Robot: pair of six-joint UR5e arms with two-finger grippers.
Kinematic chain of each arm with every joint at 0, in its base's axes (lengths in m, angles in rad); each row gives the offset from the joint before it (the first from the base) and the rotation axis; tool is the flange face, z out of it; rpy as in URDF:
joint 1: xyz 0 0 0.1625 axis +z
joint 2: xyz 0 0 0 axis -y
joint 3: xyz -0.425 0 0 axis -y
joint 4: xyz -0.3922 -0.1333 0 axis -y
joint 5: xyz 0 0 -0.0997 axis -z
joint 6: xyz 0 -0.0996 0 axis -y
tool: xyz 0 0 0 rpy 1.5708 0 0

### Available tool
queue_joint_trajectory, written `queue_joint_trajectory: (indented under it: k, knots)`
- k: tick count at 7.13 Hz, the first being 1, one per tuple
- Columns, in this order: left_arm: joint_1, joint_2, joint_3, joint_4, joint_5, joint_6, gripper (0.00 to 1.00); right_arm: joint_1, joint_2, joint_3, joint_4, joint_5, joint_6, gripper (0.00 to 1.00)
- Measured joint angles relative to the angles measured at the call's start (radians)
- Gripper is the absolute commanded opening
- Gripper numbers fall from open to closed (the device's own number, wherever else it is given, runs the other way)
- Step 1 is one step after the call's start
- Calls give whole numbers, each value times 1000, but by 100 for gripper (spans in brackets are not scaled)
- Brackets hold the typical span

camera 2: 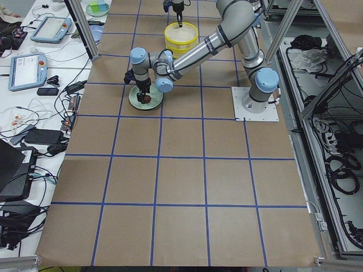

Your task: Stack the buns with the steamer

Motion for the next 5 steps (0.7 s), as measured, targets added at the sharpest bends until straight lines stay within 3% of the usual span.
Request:
queue_joint_trajectory:
  k: [1, 2, 3, 4, 5]
  knots:
    - [0, -4, 5, 1, 4, -3, 0, 0, -1, 1, 2, -1, -2, 0]
    - [0, -1, 9, 4, 8, -10, 0, 1, -1, 1, 4, -2, -3, 28]
    - [0, 8, 14, 5, 26, -22, 0, 1, -1, 1, 11, -8, -4, 70]
    - [-1, 21, 18, 3, 55, -30, 0, 1, 0, 1, 21, -19, -4, 98]
    - [-1, 36, 20, 2, 70, -35, 0, 1, 0, 0, 27, -25, -3, 100]
